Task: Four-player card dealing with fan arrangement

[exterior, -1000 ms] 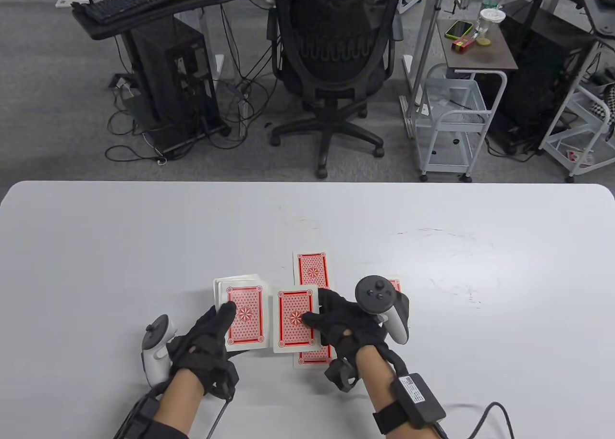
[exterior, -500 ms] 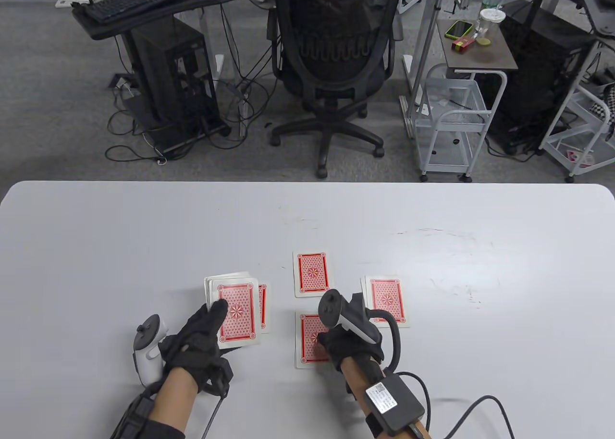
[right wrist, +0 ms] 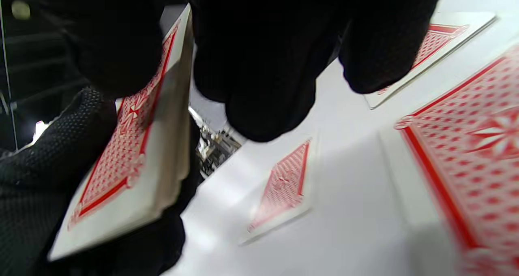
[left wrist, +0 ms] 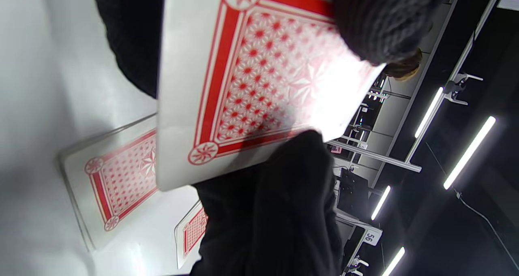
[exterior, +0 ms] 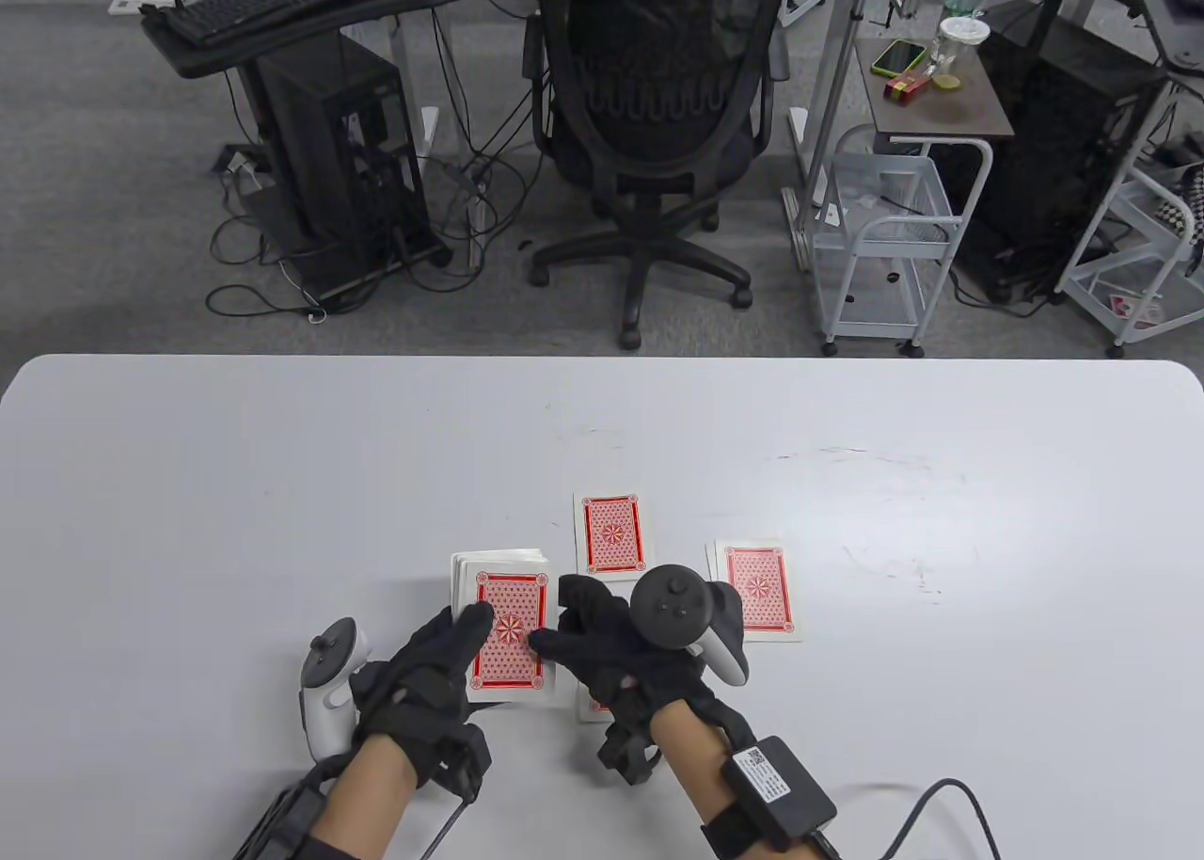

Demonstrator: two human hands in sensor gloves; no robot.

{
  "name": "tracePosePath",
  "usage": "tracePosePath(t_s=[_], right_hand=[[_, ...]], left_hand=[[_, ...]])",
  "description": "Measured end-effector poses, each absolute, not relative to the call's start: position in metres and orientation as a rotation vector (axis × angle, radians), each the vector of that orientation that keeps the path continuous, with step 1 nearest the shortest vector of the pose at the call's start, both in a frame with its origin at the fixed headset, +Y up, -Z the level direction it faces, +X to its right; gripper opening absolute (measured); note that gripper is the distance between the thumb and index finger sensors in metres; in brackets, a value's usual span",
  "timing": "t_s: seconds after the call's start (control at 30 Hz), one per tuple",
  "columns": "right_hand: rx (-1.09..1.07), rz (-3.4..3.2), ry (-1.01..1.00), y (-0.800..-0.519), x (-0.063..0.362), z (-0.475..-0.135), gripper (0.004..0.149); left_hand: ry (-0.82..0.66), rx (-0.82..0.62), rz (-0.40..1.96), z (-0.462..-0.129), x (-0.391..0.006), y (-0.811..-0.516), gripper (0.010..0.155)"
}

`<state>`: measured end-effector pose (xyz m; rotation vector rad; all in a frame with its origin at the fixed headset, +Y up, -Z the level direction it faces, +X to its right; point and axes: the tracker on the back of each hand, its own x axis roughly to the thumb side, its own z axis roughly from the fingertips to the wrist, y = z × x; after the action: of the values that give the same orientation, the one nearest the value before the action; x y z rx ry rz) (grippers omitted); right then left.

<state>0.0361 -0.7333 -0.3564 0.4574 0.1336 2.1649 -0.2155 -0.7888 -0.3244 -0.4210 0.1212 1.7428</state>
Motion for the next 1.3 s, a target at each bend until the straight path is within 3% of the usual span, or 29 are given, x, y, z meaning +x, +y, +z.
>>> tracePosePath(t_s=[0.07, 0.2, 0.33, 0.53, 0.73, 1.03, 1.17, 1.3], right_hand=[[0.341, 2.149, 0.173, -0.735, 0.039, -0.354, 0.065], [0.341, 2.088, 0.233, -0.74, 0.046, -0.358, 0.063], [0.317, 1.979, 0.285, -0.739, 0.05, -0.363, 0.063], [0.278, 2.067, 0.284, -0.723, 0.041, -0.388, 0.071], [0.277, 2.331, 0.392, -0.725, -0.013, -0.429, 0.078], [0.177, 2.995, 0.486, -0.75, -0.08, -0.449, 0.082], [0.175, 3.15, 0.494, -0.758, -0.083, -0.45, 0.081], [0.201, 2.902, 0.465, -0.743, -0.066, -0.444, 0.078]], left_hand=[[0.142, -0.419, 1.737, -0.323, -0.215, -0.789, 0.051], [0.114, -0.53, 1.764, -0.325, -0.217, -0.791, 0.052], [0.123, -0.492, 1.788, -0.327, -0.229, -0.787, 0.052], [0.272, -0.313, 1.786, -0.335, -0.284, -0.786, 0.051], [0.427, -0.204, 1.835, -0.334, -0.33, -0.792, 0.052], [0.41, -0.21, 1.877, -0.336, -0.329, -0.792, 0.051], [0.403, -0.223, 1.867, -0.338, -0.325, -0.793, 0.051], [0.392, -0.24, 1.882, -0.338, -0.319, -0.794, 0.051]])
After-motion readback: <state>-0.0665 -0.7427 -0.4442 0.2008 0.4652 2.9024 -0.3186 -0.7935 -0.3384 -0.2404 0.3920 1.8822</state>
